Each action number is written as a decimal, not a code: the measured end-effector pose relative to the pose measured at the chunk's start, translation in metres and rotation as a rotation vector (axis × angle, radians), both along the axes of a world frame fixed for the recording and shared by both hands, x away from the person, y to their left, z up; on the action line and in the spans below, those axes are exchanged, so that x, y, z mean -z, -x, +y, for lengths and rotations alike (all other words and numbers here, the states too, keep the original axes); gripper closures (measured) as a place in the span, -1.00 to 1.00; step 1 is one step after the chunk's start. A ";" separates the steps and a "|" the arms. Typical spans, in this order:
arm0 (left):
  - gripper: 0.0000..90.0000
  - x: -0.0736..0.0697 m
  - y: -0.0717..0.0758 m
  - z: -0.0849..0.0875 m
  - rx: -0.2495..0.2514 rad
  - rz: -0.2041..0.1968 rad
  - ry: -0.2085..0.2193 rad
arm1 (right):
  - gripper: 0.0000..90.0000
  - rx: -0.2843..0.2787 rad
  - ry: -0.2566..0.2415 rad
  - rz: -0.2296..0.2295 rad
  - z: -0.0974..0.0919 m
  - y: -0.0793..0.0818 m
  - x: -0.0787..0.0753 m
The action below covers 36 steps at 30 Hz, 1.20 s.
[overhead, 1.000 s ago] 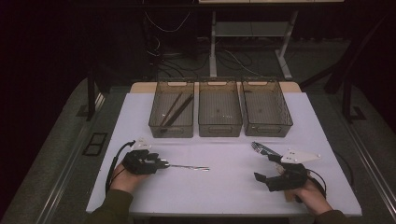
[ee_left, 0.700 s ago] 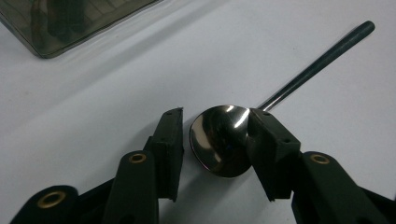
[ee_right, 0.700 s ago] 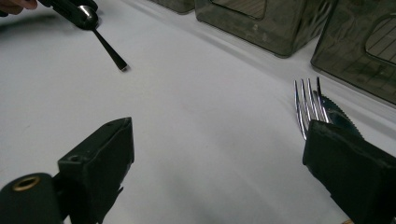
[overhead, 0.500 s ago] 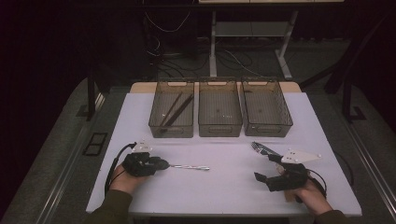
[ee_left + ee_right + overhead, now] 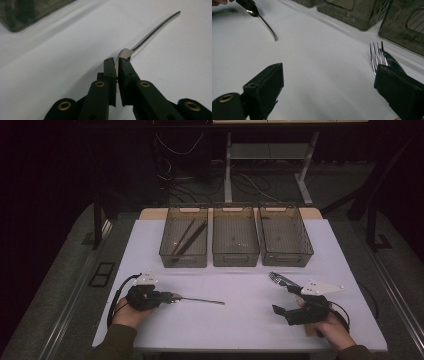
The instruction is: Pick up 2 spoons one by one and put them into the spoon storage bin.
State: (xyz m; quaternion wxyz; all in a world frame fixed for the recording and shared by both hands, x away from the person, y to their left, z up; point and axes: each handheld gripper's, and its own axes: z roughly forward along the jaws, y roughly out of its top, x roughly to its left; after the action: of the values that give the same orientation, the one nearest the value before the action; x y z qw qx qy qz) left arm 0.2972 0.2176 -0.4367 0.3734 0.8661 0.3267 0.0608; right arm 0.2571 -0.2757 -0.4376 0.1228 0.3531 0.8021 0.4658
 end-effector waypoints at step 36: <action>0.95 -0.012 0.004 -0.016 -0.005 -0.051 0.052 | -0.80 -0.004 0.002 -0.001 0.000 0.000 0.000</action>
State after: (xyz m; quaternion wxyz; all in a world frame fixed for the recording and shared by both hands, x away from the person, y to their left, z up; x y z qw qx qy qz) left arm 0.2930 0.2013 -0.4245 0.4038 0.8534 0.3208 0.0754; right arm 0.2575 -0.2756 -0.4378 0.1226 0.3512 0.8032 0.4652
